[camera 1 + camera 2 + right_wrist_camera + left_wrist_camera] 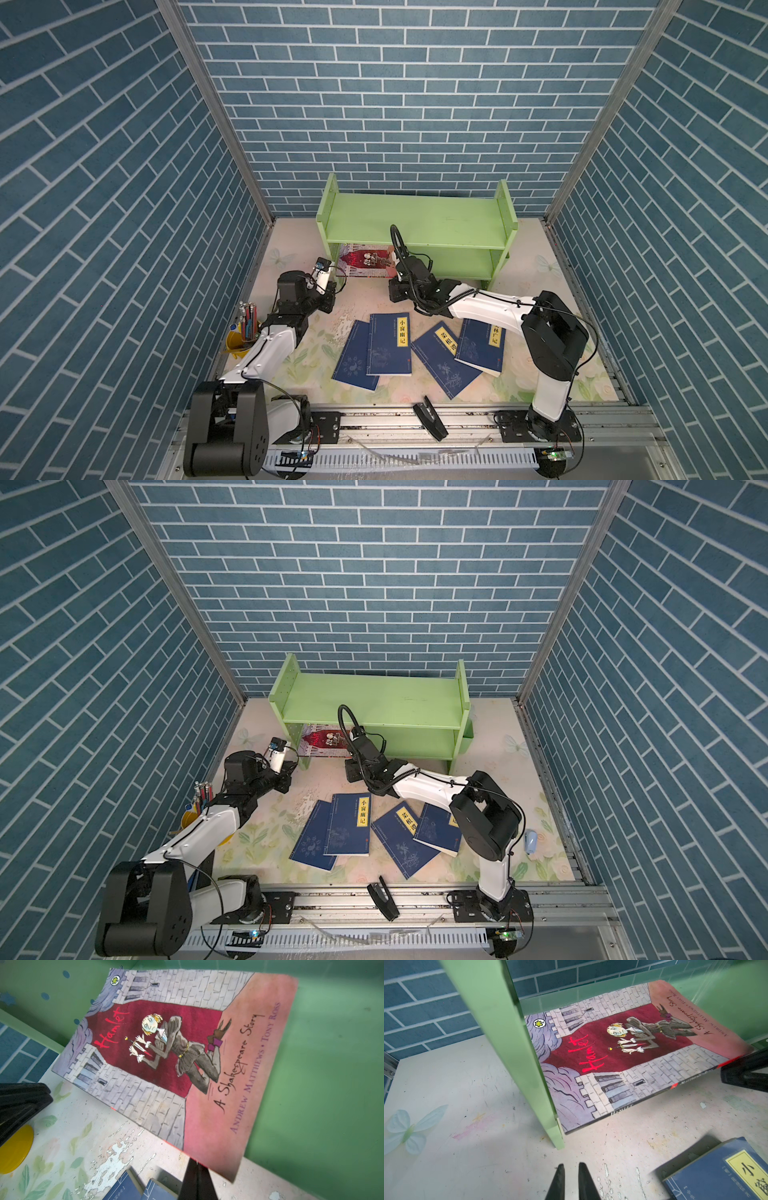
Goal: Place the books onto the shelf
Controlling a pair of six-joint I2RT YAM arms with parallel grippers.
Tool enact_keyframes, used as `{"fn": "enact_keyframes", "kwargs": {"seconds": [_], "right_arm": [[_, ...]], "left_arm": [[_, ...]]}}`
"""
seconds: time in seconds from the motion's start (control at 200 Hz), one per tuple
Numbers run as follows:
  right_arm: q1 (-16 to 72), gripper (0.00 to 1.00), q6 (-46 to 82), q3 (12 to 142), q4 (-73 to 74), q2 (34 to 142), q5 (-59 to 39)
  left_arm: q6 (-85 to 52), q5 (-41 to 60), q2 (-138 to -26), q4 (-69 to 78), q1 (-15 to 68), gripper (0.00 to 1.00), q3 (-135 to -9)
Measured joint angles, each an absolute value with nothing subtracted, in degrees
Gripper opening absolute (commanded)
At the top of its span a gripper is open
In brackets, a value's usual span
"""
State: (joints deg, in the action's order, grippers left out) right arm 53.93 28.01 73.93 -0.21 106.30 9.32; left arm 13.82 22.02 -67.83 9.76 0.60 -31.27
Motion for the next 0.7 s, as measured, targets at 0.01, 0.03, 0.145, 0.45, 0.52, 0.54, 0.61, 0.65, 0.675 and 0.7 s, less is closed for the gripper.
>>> {"fn": "enact_keyframes", "kwargs": {"seconds": [0.01,0.03,0.145,0.45,0.52,0.54,0.61,0.65,0.675,0.7], "right_arm": [[53.95,0.00,28.01,74.04,-0.30,106.32,9.30],[53.95,0.00,28.01,74.28,-0.58,106.39,9.32],[53.93,0.00,27.99,75.55,-0.93,106.85,9.39],[53.89,0.00,28.01,75.53,-0.82,106.89,8.95],[53.89,0.00,28.01,75.40,-0.71,106.89,8.49],[53.89,0.00,28.01,75.33,-0.64,106.87,8.27],[53.89,0.00,28.01,74.98,-0.36,106.80,7.55],[53.89,0.00,28.01,74.56,-0.10,106.69,7.03],[53.89,0.00,28.01,74.37,0.01,106.61,6.81],[53.89,0.00,28.01,74.13,0.03,106.50,6.52]], "left_arm": [[13.80,22.00,-67.83,9.78,0.60,0.19,-31.27],[13.80,21.96,-67.83,9.87,0.60,0.20,-31.27],[13.72,21.56,-67.94,10.39,0.60,0.25,-31.27],[12.49,20.56,-69.93,12.97,0.60,0.29,-31.27],[12.01,20.38,-70.65,13.52,0.60,0.30,-31.29],[11.86,20.36,-70.85,13.74,0.60,0.30,-31.29],[11.35,20.36,-71.77,14.66,0.60,0.31,-31.44],[11.16,20.27,-72.38,15.07,0.60,0.31,-31.62],[11.00,20.16,-72.69,15.33,0.60,0.32,-31.66],[10.90,20.10,-72.99,15.53,0.60,0.32,-31.73]]}}
